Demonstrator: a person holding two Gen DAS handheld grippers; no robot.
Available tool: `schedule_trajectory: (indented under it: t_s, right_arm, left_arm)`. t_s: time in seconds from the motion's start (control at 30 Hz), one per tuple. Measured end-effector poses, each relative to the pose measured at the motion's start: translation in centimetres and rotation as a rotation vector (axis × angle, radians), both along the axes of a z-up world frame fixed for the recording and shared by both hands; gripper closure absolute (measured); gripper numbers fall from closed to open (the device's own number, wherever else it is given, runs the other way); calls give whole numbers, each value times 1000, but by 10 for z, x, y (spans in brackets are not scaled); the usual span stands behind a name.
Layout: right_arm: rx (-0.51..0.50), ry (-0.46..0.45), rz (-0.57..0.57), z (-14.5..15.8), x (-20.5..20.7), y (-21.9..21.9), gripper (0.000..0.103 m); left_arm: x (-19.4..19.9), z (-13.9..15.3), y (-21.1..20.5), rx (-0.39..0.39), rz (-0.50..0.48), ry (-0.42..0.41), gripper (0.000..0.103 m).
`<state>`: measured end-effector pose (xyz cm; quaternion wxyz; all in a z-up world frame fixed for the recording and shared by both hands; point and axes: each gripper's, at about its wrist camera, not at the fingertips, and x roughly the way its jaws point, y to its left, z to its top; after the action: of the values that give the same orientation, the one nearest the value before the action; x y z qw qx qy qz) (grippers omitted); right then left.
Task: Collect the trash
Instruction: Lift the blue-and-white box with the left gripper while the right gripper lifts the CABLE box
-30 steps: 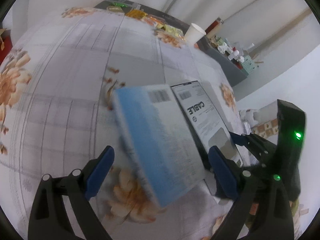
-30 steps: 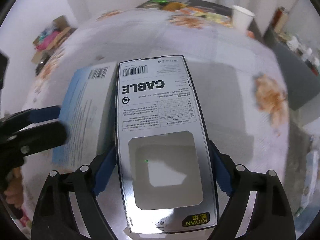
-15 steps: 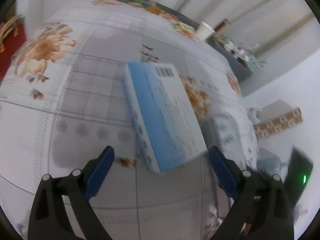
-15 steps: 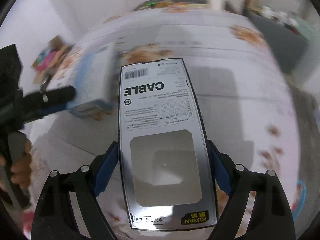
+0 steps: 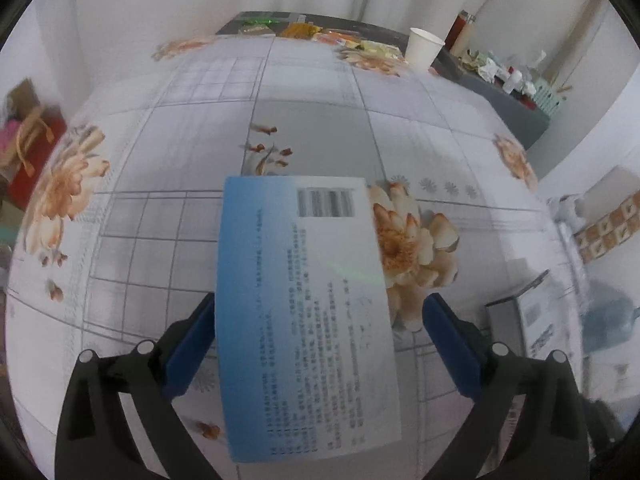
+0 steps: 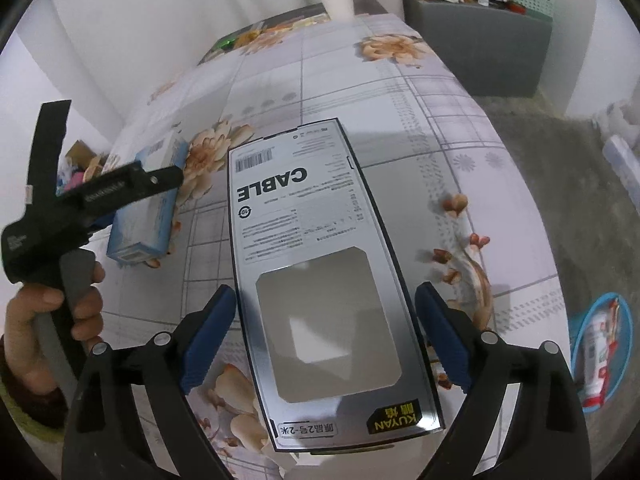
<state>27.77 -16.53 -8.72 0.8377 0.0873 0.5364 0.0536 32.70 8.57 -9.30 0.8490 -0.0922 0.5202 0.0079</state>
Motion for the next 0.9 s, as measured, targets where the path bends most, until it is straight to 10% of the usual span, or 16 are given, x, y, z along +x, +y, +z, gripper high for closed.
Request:
schedule_trajectory:
  t_s: [0.37, 0.9]
  right_arm:
    - [-18, 5, 60, -3, -13, -5, 13]
    - [24, 0, 127, -3, -33, -5, 28]
  left_arm:
    - [3, -7, 5, 155, -98, 18, 5]
    - [-45, 3, 13, 111, -192, -1, 31]
